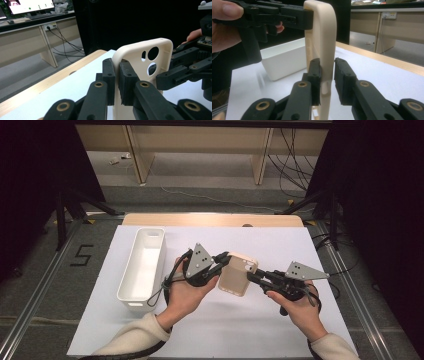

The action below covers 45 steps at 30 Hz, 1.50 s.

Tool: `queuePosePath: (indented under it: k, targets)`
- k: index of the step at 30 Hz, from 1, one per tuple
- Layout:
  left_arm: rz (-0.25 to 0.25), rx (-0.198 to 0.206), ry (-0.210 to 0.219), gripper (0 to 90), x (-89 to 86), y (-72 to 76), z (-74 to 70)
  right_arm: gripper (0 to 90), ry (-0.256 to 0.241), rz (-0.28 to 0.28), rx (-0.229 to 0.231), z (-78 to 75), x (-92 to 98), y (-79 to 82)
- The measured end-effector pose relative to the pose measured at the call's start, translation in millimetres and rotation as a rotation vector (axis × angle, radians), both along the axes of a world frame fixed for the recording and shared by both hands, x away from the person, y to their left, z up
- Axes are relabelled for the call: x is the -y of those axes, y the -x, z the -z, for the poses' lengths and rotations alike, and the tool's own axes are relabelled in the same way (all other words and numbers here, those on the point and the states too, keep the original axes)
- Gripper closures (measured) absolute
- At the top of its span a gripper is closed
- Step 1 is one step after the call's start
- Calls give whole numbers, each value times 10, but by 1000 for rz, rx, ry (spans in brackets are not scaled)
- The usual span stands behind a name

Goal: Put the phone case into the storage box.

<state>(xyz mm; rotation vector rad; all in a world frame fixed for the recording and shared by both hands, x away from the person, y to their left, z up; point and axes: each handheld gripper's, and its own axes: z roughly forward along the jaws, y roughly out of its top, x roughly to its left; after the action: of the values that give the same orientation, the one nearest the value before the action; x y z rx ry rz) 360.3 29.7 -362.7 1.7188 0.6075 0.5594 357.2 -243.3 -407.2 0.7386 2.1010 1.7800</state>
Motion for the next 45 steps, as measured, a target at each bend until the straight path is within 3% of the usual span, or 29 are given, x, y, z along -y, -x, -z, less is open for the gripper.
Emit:
queuePosePath:
  k: [5, 15, 21, 45]
  targets:
    - [-9, 3, -2, 841, -20, -14, -4, 650, 1, -1, -6, -2, 4, -13]
    - [-35, 23, -4, 842, -119, -45, -55, 295, 16, -9, -18, 2, 5, -41]
    - [-53, 31, 11, 842, -195, -67, -102, 187, 47, -1, 0, -13, 21, -11]
    - [-98, 40, 35, 842, -431, -92, -223, 160, 78, 34, 42, -6, 211, 135]
